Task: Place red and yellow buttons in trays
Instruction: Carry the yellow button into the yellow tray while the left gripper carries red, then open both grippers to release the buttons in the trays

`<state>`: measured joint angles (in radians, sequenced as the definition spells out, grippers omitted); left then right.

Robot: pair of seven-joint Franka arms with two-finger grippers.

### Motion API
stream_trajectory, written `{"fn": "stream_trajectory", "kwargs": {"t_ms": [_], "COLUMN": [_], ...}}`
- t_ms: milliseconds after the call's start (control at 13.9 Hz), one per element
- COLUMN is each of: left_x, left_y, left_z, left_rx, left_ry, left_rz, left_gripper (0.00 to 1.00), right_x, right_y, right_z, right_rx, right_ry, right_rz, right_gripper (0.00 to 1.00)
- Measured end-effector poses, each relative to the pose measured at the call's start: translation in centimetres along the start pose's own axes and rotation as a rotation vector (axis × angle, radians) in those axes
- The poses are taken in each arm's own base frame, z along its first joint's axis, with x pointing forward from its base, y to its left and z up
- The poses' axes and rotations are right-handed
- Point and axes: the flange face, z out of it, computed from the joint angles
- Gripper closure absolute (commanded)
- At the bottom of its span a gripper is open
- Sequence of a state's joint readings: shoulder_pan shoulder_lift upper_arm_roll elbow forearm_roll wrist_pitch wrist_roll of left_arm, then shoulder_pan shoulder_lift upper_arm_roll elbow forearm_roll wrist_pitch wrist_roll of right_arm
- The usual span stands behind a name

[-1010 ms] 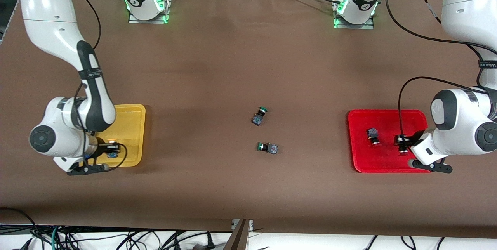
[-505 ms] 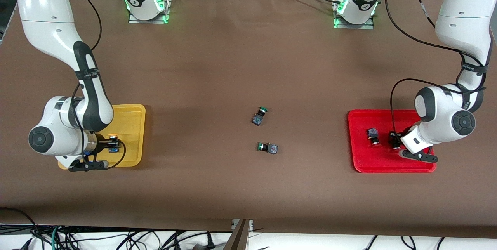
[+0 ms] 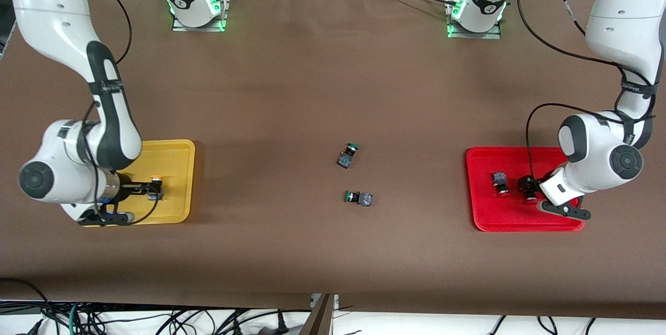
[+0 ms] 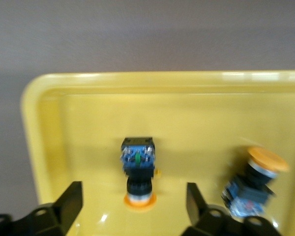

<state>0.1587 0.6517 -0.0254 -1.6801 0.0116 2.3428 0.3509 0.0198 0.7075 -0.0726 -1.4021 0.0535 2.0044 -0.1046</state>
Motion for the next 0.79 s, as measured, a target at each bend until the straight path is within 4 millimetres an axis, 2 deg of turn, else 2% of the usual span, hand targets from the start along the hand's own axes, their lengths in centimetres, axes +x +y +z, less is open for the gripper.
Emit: {"fn": "stream_trajectory", "kwargs": {"t_ms": [216,361,577,793], "left_x": [0.2,-0.4,-1.7,-3.3], "left_y": [0.2,0.5,2.3,5.3], "left_z": [-8.0,-13.4,-19.4,-25.4], "left_rx": [0.009,0.009,-0.008,-0.014], "left_ry": [0.018,0.021,0.003,-0.002], "left_rz": [0.005,-0.042,-0.161,-0.198], "left_gripper": [0.0,0.0,0.0,0.0], "right_x": [-1.8,-3.2,-5.1,-7.9], "right_y": [-0.2,-0.4,-1.1,-2.0], "right_z": [-8.4,-13.4,-19.2,-23.4], "right_rx": [0.008,0.013,0.019,0.026], "right_ry": [-0.012,-0.028,-0.04,-0.064], "right_rz": [-0.002,-0.006,-0.017,-0.031], "right_gripper": [0.0,0.0,0.0,0.0]}}
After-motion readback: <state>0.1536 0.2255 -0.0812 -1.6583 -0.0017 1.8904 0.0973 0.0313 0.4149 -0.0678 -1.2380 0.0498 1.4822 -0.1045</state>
